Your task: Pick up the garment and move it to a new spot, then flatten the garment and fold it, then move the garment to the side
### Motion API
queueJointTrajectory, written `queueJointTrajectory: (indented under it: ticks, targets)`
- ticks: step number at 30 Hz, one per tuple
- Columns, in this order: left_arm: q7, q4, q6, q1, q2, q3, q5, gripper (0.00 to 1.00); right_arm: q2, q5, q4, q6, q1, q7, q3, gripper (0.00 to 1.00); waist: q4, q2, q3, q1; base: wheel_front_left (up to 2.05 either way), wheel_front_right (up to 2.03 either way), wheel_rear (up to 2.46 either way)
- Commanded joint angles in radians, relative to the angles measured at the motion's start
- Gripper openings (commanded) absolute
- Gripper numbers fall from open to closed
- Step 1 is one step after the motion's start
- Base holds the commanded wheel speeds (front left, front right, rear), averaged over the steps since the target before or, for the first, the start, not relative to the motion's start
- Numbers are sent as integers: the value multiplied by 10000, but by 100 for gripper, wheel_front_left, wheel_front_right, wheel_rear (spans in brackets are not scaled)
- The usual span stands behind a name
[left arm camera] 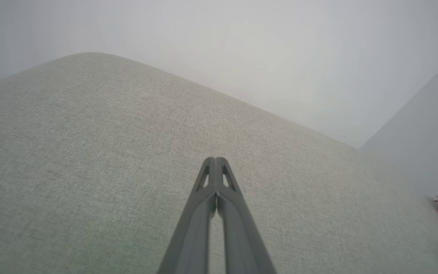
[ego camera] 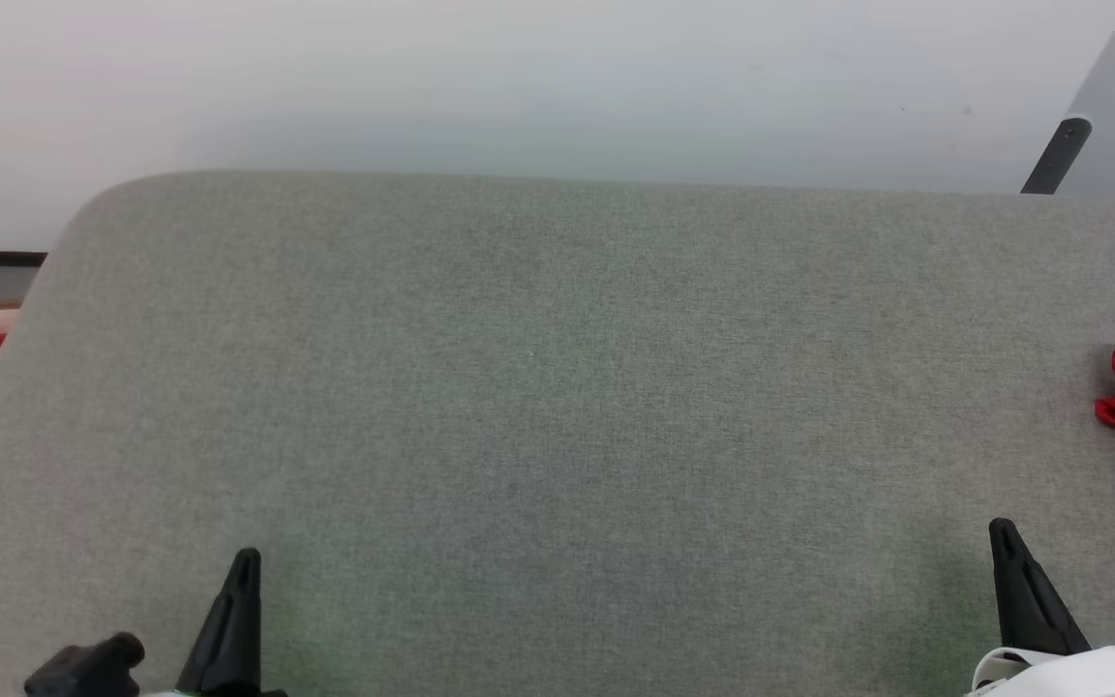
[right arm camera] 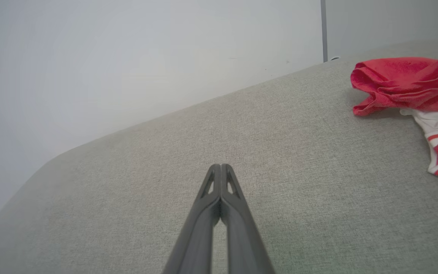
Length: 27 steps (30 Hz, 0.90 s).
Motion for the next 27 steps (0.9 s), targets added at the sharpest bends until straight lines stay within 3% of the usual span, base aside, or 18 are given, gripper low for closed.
queueJointTrajectory:
  ticks: [1,27]
  targets:
    - [49,-99,9,-237,63,71,-318,0,-65,348,-85,-1,-265,31,13,0,-5,0,-8,0,0,0,0]
    - [998,374,4,-849,-373,256,-3838,0,-139,4299,649,-3,-793,443,46,0,-119,0,-199,0,0,0,0]
